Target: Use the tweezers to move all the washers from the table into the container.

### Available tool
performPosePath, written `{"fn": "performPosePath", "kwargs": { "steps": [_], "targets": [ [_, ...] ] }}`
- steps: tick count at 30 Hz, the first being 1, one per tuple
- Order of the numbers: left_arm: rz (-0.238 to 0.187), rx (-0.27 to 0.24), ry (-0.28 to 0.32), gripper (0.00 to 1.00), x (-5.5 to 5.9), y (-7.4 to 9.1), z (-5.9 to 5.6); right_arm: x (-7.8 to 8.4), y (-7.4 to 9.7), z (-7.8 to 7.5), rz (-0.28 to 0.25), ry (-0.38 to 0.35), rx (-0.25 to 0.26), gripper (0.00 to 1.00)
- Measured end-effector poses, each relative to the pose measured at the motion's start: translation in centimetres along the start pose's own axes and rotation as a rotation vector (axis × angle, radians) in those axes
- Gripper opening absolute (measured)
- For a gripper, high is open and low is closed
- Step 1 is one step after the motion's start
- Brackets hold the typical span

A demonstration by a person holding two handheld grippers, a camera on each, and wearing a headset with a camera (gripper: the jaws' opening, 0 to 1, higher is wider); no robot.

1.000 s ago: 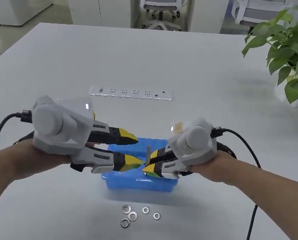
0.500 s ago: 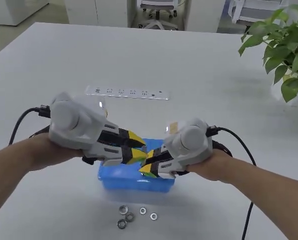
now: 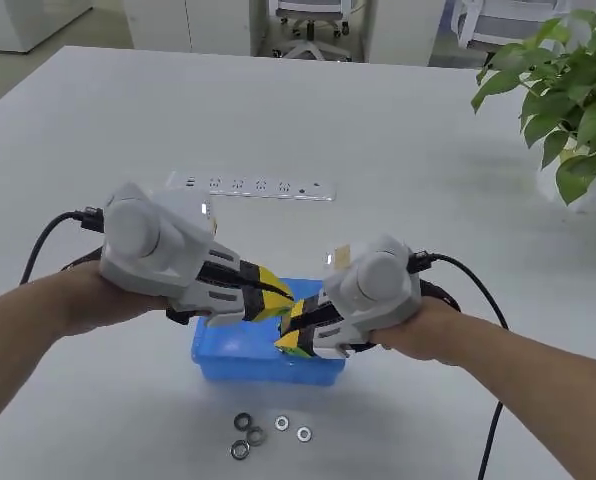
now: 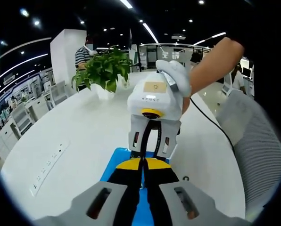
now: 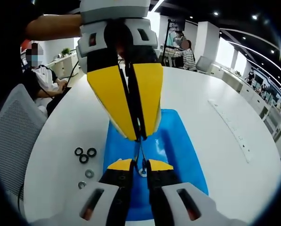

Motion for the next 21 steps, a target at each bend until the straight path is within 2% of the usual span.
{"fn": "performPosePath", "kwargs": {
  "steps": [11,21],
  "targets": [
    [-0.004,-0.009,-0.008,0.05,-0.7,0.6,0.4,-1.0,0.9,0.2,-0.03,-0.006,0.017,0.15],
    [-0.018,-0.008,-0.01,0.05,-1.7,1.1,0.4,-1.7,2.1,0.8,-0.06,-0.021,0.045,0.19]
  ]
}}
Point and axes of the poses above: the centre of the closed fingertips' face, and the gripper's own axes: y roughly backward along the fingers, z roughly to its left, x roughly out of its underside, the point moved 8 cm from there along y, roughly backward along the fingers, and after that the axes turned 14 degrees about -y, right-handed, at the moved point
